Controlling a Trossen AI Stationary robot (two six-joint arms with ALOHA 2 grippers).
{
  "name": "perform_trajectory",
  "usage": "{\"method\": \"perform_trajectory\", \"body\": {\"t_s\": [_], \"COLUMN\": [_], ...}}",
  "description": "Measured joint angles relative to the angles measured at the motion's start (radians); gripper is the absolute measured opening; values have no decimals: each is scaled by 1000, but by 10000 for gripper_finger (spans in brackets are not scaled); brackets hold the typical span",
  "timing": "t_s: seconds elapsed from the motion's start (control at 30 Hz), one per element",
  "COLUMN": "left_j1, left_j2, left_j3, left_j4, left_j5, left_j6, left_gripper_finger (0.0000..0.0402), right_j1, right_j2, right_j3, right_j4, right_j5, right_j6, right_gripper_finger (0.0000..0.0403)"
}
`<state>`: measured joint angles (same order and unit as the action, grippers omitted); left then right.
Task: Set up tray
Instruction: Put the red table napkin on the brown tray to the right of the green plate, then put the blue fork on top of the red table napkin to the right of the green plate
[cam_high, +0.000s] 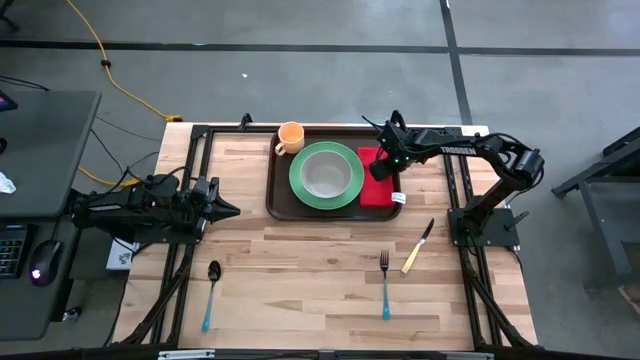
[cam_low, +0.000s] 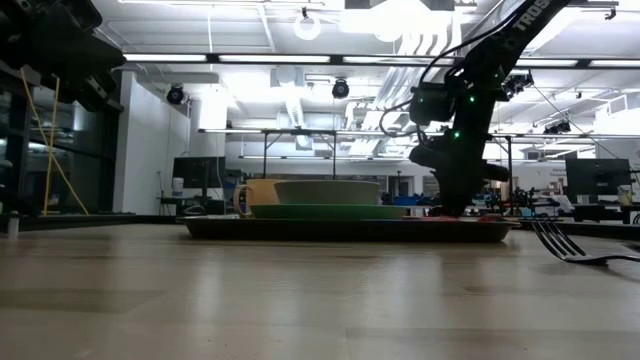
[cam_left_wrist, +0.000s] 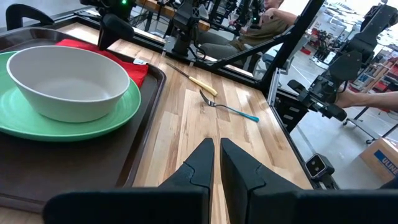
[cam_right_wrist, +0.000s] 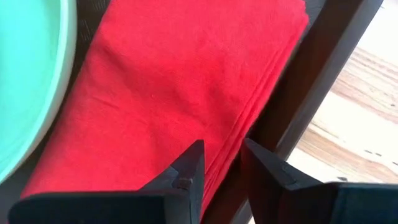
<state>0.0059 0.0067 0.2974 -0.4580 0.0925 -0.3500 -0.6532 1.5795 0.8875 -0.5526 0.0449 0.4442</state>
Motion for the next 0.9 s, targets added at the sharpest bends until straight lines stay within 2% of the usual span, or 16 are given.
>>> {"method": "perform_trajectory", "body": {"t_s": [0.43, 0.9], "left_j1": [0, 0], "left_j2": [0, 0], "left_j3": [0, 0], "left_j4": [0, 0], "left_j5": [0, 0], "left_j6": [0, 0], "left_gripper_finger": [56, 56], "right_j1": [0, 1], "right_j2": [-20, -180], "right_j3": [2, 2], "right_j4": [-19, -41], "right_j5": [4, -2], "right_j6": [1, 22], "right_gripper_finger": [82, 82]}}
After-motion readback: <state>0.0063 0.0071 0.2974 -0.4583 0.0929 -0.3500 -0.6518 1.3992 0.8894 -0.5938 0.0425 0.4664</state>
